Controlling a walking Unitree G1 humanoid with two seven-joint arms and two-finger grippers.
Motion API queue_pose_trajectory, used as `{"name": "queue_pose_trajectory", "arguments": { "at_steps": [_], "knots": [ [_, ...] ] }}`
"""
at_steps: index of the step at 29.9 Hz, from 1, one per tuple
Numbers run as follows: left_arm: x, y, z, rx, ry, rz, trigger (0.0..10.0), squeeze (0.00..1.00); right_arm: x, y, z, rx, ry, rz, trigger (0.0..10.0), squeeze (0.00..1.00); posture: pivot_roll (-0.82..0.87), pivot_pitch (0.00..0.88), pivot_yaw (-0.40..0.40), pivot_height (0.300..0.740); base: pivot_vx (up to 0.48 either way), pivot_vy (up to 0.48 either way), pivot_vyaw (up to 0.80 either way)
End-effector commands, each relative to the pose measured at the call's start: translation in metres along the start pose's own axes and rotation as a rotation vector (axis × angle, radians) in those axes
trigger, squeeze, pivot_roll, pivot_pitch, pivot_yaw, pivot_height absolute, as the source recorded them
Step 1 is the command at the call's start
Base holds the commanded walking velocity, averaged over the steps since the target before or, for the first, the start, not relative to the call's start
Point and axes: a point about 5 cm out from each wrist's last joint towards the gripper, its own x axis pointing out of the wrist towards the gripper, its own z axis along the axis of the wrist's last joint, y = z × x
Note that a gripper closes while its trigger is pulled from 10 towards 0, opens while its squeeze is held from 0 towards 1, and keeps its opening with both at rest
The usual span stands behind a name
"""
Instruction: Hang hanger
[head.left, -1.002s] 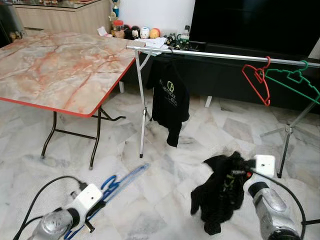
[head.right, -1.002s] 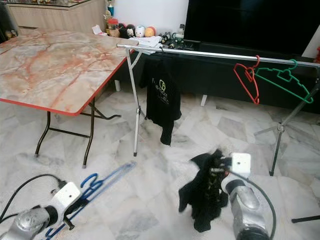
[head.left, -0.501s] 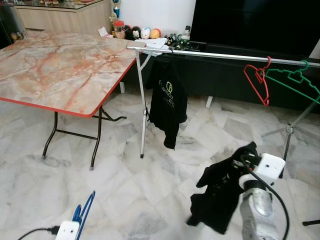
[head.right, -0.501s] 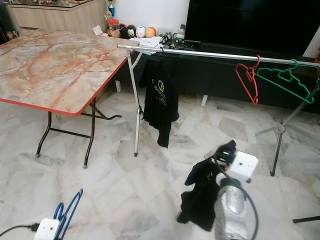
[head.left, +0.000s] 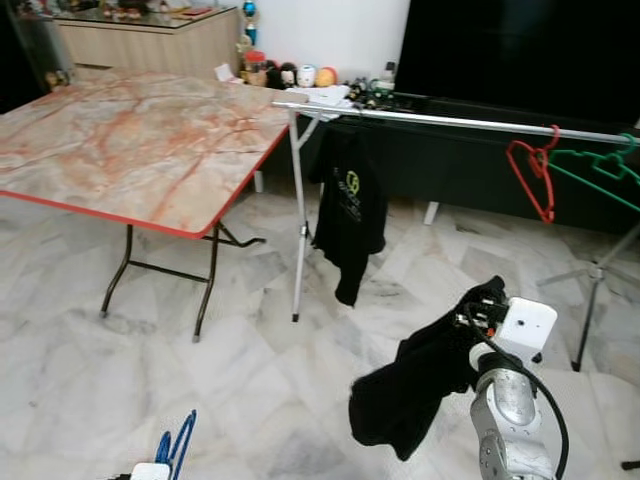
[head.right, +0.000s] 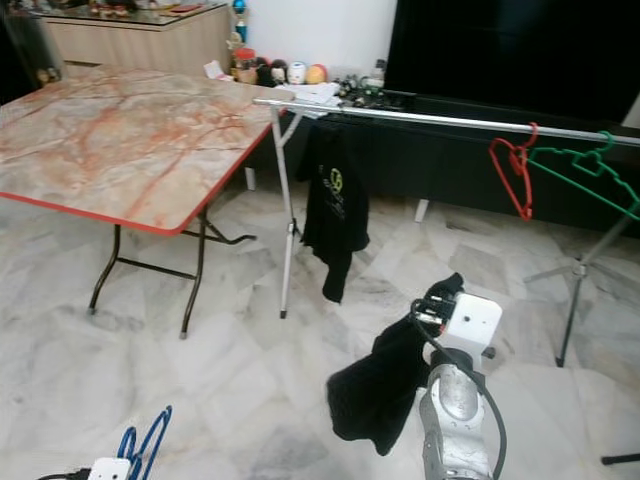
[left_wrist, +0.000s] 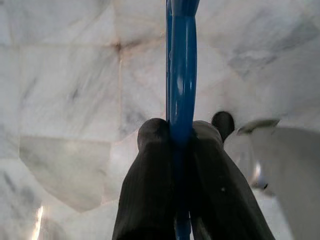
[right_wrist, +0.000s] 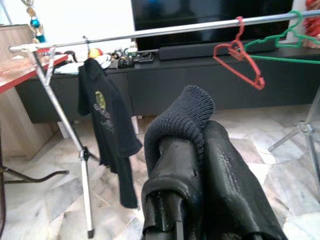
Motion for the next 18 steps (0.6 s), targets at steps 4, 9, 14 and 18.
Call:
{"name": "queue_pose_trajectory", "arguments": {
  "at_steps": [4,9,14,18],
  "knots": [
    [-0.004,0.006,-0.015,-0.026,0.048,0.034,10.0,0.0,-0.001,0.014,0.009,-0.021,-0.03,0.061,10.0,0.0,0.09,0.0,-0.009,0.74,0.0,0.476,0.0],
    [-0.005,0.007,-0.02,-0.024,0.066,0.034,10.0,0.0,0.002,0.016,0.016,-0.071,-0.071,0.087,10.0,0.0,0.09,0.0,-0.007,0.74,0.0,0.476,0.0],
    [-0.006,0.007,-0.025,-0.024,0.082,0.033,10.0,0.0,0.006,0.017,0.021,-0.045,-0.072,0.077,10.0,0.0,0.09,0.0,-0.005,0.74,0.0,0.476,0.0],
    [-0.006,0.007,-0.025,-0.027,0.085,0.032,10.0,0.0,0.009,0.014,0.023,-0.012,-0.069,0.057,10.0,0.0,0.1,0.0,-0.006,0.74,0.0,0.476,0.0]
  ]
}}
